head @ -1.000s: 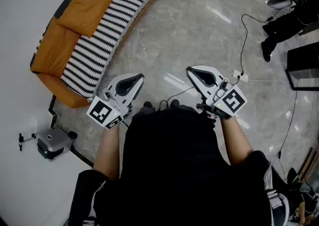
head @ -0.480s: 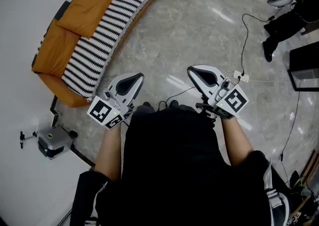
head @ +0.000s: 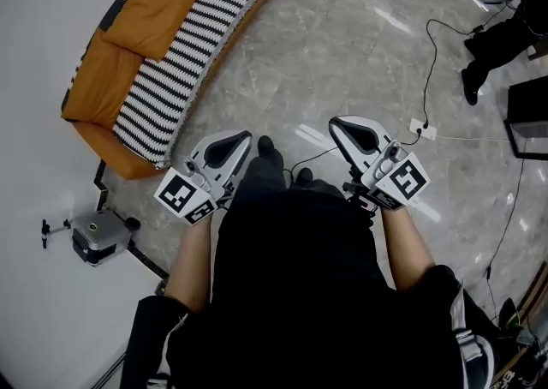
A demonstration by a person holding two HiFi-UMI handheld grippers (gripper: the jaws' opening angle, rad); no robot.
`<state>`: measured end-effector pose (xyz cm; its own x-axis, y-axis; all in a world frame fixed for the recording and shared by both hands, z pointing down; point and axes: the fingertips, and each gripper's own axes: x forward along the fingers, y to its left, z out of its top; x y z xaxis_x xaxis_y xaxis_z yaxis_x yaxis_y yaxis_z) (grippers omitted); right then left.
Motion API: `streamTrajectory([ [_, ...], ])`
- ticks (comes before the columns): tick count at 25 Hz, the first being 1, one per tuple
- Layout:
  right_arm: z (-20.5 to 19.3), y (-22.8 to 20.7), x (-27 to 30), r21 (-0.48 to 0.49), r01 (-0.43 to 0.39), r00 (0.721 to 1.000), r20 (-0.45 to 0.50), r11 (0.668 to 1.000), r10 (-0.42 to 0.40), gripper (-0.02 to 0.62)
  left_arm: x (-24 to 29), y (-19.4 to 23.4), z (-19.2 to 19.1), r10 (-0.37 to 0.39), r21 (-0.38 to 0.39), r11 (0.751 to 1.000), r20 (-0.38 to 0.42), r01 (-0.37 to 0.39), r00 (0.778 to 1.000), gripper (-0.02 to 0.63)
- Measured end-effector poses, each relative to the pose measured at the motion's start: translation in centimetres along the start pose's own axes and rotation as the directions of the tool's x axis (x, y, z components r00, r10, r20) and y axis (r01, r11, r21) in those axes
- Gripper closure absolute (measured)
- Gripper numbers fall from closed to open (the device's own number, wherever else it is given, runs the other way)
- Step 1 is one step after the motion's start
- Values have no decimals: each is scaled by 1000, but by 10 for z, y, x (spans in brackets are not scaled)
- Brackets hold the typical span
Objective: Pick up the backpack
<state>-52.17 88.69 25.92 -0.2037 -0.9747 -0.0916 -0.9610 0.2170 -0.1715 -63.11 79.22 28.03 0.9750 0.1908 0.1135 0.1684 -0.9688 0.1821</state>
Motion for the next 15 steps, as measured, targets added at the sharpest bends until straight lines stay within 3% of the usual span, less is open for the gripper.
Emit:
streamTrajectory([
  [7, -9, -19, -3, 20, 58, 998, -1, 998, -58, 568, 22, 17, 6, -59, 6, 998, -21, 59, 998, 583],
  [12, -3, -39, 9, 20, 100, 995, 4, 995, -100, 568, 51, 42, -2, -114, -37, 993, -27, 113, 993, 583],
  [15, -4, -65, 4, 7, 123, 992, -43, 992, -122, 568, 83, 58, 5, -138, -92, 986, 20, 139, 990, 583],
])
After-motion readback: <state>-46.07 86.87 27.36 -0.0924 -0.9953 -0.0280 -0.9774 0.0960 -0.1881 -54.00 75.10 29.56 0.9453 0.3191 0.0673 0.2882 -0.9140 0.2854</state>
